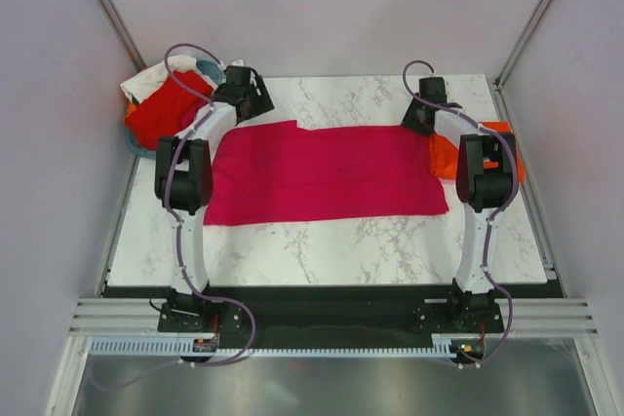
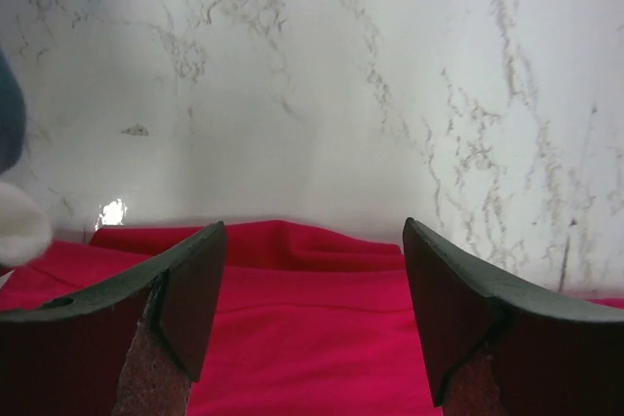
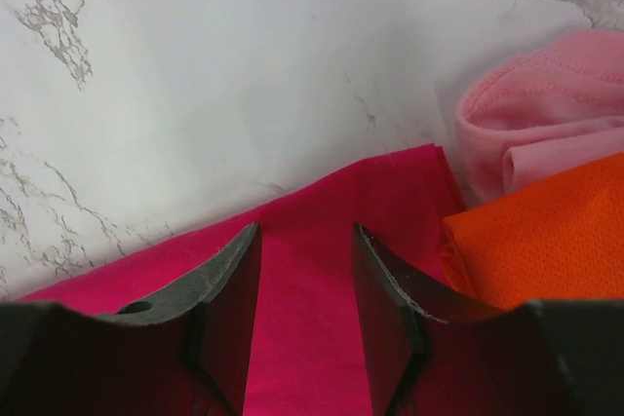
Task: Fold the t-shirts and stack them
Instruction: Fold the tshirt
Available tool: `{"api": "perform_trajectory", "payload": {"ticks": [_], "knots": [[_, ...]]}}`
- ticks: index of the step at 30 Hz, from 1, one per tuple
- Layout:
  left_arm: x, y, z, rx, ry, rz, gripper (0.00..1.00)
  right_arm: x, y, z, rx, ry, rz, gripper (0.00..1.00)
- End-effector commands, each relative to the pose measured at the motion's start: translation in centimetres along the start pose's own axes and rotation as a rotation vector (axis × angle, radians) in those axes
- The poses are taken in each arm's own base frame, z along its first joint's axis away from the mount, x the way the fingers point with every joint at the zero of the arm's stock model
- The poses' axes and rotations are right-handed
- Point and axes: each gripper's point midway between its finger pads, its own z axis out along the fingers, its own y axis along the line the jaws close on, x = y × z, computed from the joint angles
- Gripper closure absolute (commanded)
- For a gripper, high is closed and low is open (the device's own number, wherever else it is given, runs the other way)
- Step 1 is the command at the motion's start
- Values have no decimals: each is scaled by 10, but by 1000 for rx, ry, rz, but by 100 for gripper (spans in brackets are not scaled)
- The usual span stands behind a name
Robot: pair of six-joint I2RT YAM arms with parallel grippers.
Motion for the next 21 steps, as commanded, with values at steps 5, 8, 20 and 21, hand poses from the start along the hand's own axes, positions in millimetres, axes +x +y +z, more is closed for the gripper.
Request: {"api": "perform_trajectory", "payload": {"ticks": [5,8,20,21], "knots": [[19,-6,8,62,111,125,21,-23,2,-16,-11,-64,-4,50],[30,-15,7,108,139,189,20,-23,-2,-15,-7,-62,3,47],[56,-4,12,72,205,222,55,-28,-5,-20,-4,-73,15,46],[59,-3,12,70,212,228,53,-29,-6,-20,-5,-73,16,46]]}}
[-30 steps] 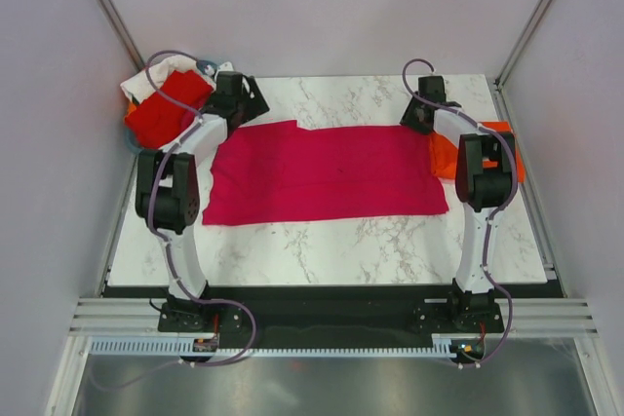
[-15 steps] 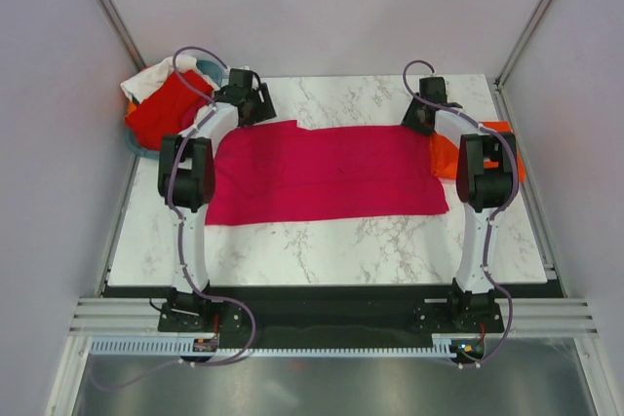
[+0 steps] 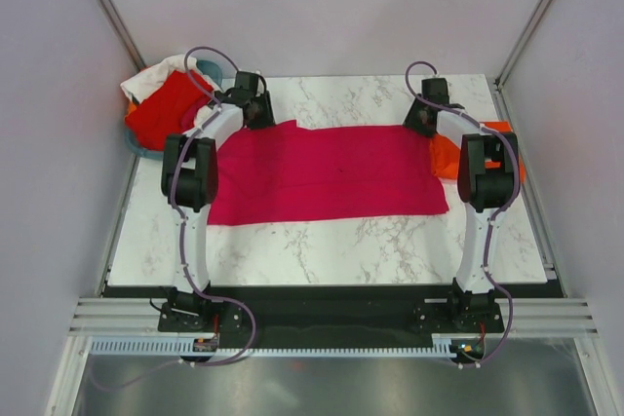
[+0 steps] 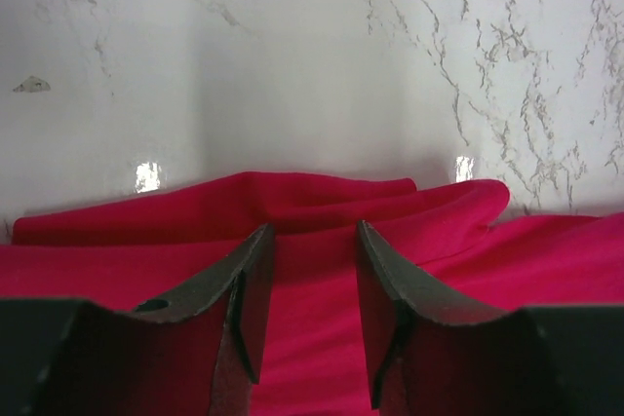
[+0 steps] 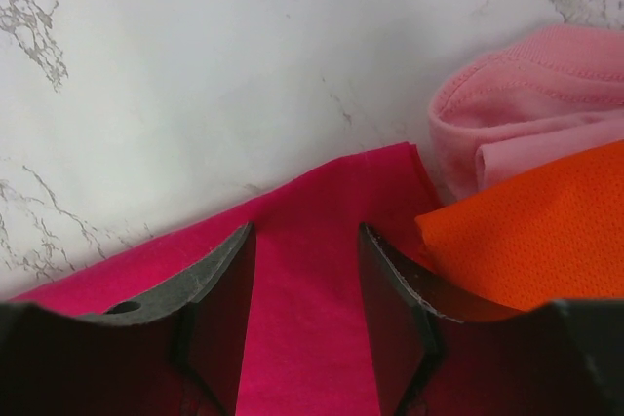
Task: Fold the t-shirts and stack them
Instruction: Fold the tshirt
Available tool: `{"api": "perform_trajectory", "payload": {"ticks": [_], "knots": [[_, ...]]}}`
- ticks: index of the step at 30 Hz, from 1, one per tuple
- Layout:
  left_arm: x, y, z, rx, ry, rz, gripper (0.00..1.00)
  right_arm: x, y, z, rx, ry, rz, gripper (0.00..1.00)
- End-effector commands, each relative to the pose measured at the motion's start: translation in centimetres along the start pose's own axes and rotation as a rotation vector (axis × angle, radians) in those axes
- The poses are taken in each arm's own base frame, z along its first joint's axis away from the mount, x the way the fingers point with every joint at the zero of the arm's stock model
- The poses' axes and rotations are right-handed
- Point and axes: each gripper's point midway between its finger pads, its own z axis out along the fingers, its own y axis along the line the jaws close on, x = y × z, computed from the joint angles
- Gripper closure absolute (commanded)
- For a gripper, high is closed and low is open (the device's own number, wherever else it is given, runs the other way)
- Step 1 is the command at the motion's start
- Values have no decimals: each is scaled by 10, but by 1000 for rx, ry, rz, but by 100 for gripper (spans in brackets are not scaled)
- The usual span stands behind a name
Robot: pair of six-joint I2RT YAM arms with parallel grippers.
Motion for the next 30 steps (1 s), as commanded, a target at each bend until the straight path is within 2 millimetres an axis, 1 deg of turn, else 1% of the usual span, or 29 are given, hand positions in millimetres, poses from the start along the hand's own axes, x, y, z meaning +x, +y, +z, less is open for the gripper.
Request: {"api": "perform_trajectory", "payload": {"ticks": [1,3,5,7,8,10,11,12,13,14,15,16,17,18,19,20,22,23,25,26,30], "knots": [[0,0,-1,5,11,64,53,-30,6,-23,-25,-77,13,46],[6,1,0,1,21,75,54,-31,6,-24,-29,-79,16,46],[6,0,-3,2,22,83,56,-32,6,-25,-33,-80,20,46],[13,0,-4,-2,35,96,64,-32,7,-26,-35,-81,19,46],[17,-2,-7,1,40,102,72,-32,6,-27,-35,-79,21,46],[21,-4,-10,-2,46,100,80,-32,7,-28,-38,-79,22,46],[27,-6,-14,-8,53,99,83,-31,7,-27,-39,-77,22,46],[29,-6,-16,-22,52,96,90,-30,8,-27,-43,-75,23,46],[29,-9,-17,-16,41,88,93,-31,7,-27,-45,-75,24,46],[40,-6,-17,-45,47,91,94,-29,7,-26,-46,-70,25,46],[34,-7,-24,-56,16,91,98,-28,8,-26,-49,-70,27,46],[34,-8,-25,-61,-5,87,98,-28,9,-27,-53,-68,28,46],[25,-11,-27,-58,-60,83,98,-27,9,-26,-56,-67,30,46],[31,-10,-32,-70,-78,85,98,-27,10,-27,-59,-69,30,46],[30,-12,-36,-64,-102,79,98,-26,10,-28,-62,-67,31,46],[32,-12,-36,-52,-126,73,98,-27,9,-28,-59,-68,33,46],[29,-20,-44,-18,-143,62,98,-25,9,-28,-66,-65,35,46],[32,-22,-45,-13,-137,65,98,-24,10,-28,-68,-64,35,46],[27,-21,-53,-29,-159,60,98,-23,10,-27,-72,-62,40,46],[29,-21,-54,-35,-162,59,98,-23,11,-26,-78,-60,41,46],[11,-14,-57,-69,-199,44,98,-23,12,-25,-84,-60,44,46]]}}
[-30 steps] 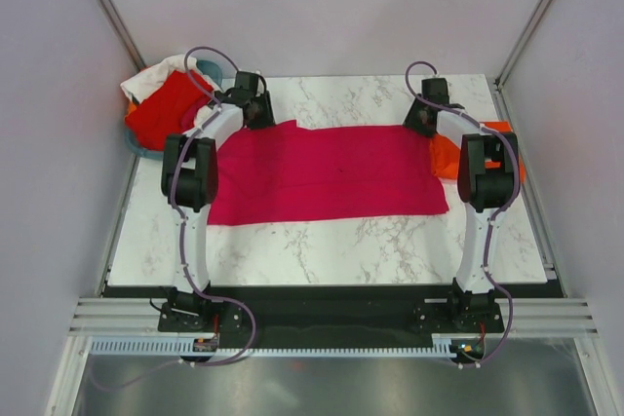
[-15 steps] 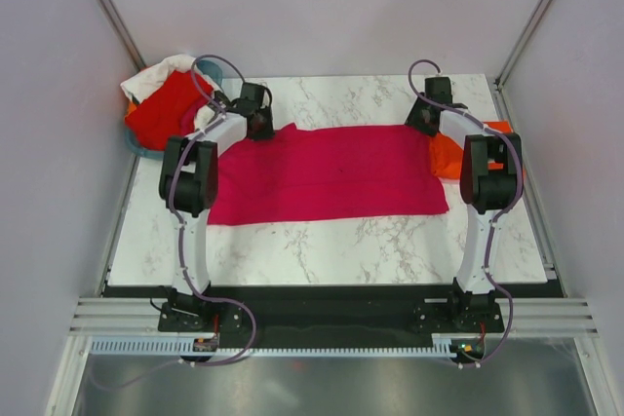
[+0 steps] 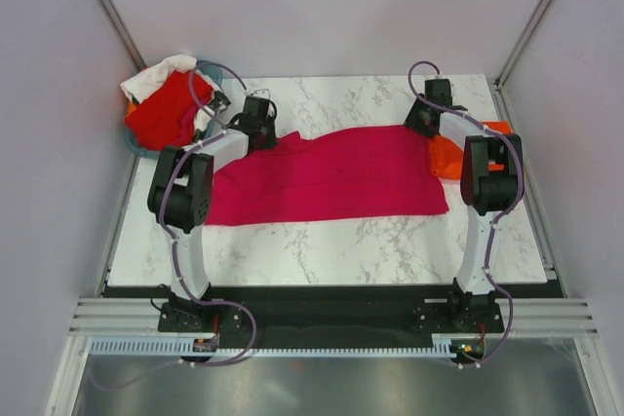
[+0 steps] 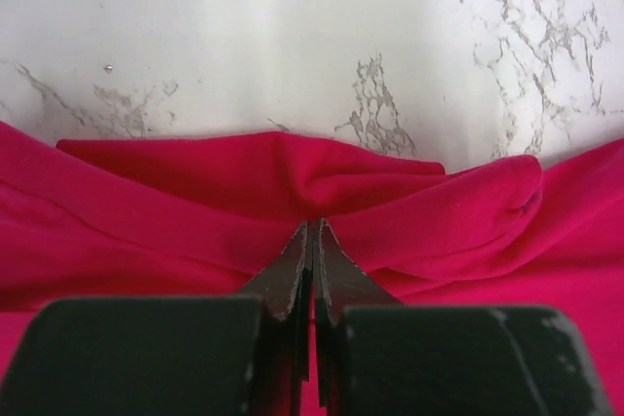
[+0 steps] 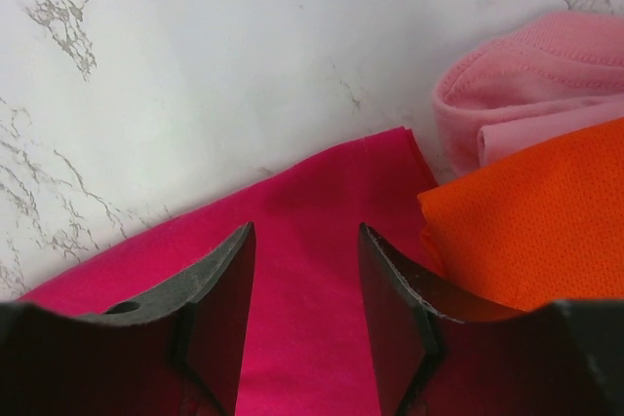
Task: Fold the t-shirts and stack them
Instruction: Fold the tshirt
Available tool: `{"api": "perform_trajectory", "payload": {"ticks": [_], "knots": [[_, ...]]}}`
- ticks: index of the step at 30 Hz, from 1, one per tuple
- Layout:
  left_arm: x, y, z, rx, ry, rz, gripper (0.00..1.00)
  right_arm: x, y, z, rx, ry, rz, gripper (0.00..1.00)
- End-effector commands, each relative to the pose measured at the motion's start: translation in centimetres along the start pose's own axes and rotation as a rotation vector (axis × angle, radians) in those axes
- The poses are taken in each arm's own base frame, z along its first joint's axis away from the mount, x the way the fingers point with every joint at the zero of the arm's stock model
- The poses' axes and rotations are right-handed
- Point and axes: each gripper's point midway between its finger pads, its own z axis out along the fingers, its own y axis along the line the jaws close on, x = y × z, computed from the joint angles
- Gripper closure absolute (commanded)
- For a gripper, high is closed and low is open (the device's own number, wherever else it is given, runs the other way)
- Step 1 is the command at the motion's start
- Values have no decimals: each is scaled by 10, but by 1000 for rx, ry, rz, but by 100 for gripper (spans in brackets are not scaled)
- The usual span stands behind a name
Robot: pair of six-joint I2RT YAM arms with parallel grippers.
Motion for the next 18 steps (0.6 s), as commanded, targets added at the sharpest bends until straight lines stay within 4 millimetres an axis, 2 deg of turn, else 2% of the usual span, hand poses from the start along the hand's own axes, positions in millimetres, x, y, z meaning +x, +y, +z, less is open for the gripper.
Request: {"api": "perform_trajectory", "payload": {"ticks": [1,2,7,8,11,13,14,18], "knots": [[-52,1,-15,-20,-134,-60,98,-22,11,-15,-44,-58,19,46],[-63,5,-11,-23,-143,-77,98,-21,12,-15,-46,-57,19,46],[-76,12,9,-17,-119,-122,98,-20,13,-15,-54,-52,20,46],[-85,11,10,-13,-132,-131,98,-19,13,-15,-54,-52,22,46],[-93,12,12,-14,-145,-137,98,-19,14,-15,-61,-50,25,46],[-89,14,17,-21,-126,-131,98,-18,15,-15,-66,-49,26,46],[-100,13,15,-20,-140,-130,98,-18,15,-14,-66,-49,28,46],[-102,14,18,-36,-137,-124,98,-17,15,-15,-68,-48,29,46]]}}
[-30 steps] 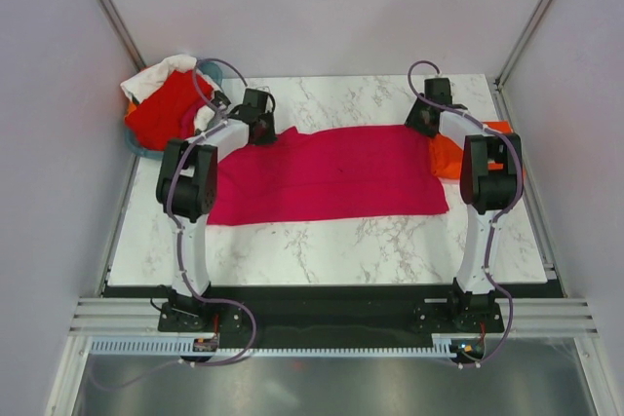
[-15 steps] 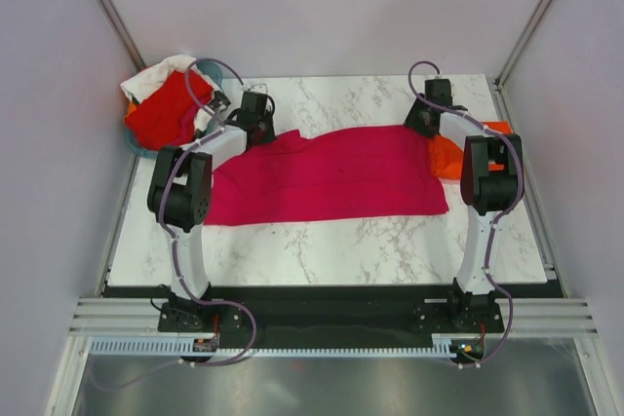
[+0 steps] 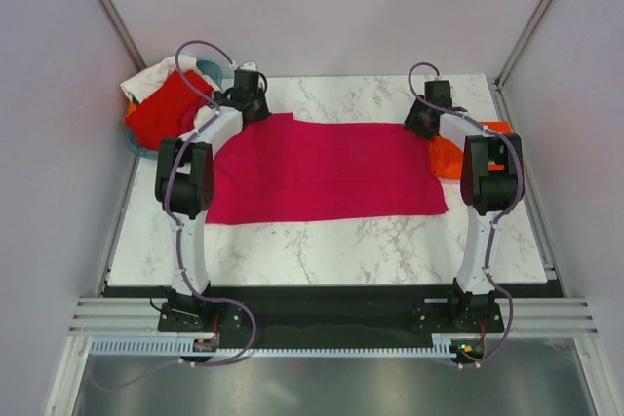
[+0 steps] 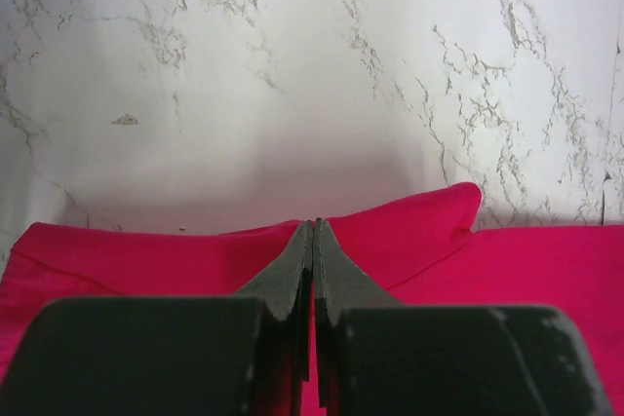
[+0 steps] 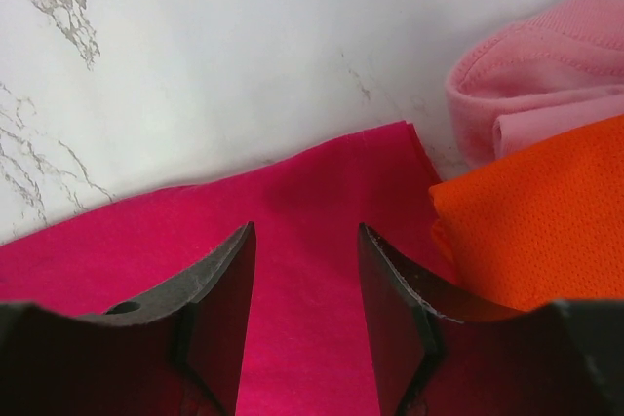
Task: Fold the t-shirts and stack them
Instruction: Fold the tshirt
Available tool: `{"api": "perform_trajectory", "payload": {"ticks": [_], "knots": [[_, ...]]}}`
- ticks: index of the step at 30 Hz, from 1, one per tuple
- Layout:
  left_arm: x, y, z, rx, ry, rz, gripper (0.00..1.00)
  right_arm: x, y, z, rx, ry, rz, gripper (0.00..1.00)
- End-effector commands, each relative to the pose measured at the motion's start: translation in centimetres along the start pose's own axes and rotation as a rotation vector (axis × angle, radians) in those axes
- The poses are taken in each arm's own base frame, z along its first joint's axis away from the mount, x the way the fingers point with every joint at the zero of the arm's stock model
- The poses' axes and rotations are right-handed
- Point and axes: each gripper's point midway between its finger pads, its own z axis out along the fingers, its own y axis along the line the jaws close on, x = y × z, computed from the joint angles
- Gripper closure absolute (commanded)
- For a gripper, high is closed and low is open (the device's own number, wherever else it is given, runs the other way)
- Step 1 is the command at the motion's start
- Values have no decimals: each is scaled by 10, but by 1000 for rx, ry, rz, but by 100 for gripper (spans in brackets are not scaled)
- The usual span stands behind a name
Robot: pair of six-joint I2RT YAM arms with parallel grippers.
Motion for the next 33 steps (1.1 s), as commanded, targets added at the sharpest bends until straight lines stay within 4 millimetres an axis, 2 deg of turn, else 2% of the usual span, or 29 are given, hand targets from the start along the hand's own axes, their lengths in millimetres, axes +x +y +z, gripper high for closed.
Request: {"api": "perform_trajectory", "payload": {"ticks": [1,3,4,5,6,8,9,10,13,14,15,20,22,25,27,29,30,31,32,33], "knots": [[-15,-5,-3,-1,-25,-12,98,-22,12,-15,-44,-62,15,46],[-9,-8,-3,26,-5,10,86,-22,12,-15,-46,-61,15,46],[-5,-9,-6,35,7,9,76,-23,12,-16,-46,-65,17,46],[-2,-8,-7,35,14,5,52,-24,13,-17,-47,-66,17,45],[-2,-7,-9,23,12,-7,42,-24,13,-17,-48,-67,20,45],[0,3,-7,-6,15,-19,31,-26,15,-19,-54,-69,18,45],[2,7,-6,-7,31,-29,31,-26,15,-20,-56,-69,19,45],[-7,14,-5,-5,27,-48,30,-27,16,-21,-59,-71,17,45],[0,22,4,7,83,-63,30,-29,17,-25,-62,-77,14,43],[-10,24,5,8,74,-63,28,-30,17,-26,-64,-81,14,42],[-3,28,12,-3,99,-58,28,-30,18,-27,-65,-82,12,42],[-5,45,19,-34,122,-107,27,-30,19,-28,-74,-77,13,42],[-6,47,27,-23,121,-110,26,-31,20,-28,-78,-80,13,42],[0,36,38,46,152,-87,31,-32,22,-30,-85,-81,15,42],[4,32,38,70,172,-94,33,-31,23,-30,-88,-80,12,42],[10,32,38,71,186,-97,32,-25,45,-36,-192,-49,-32,27],[11,32,38,74,188,-94,32,-23,55,-38,-226,-44,-50,24],[14,33,37,67,194,-88,31,-14,84,-45,-302,-32,-100,24],[13,33,36,70,191,-85,31,-16,86,-46,-308,-42,-108,24],[13,34,35,67,192,-82,30,-14,102,-51,-363,-36,-130,25]]}}
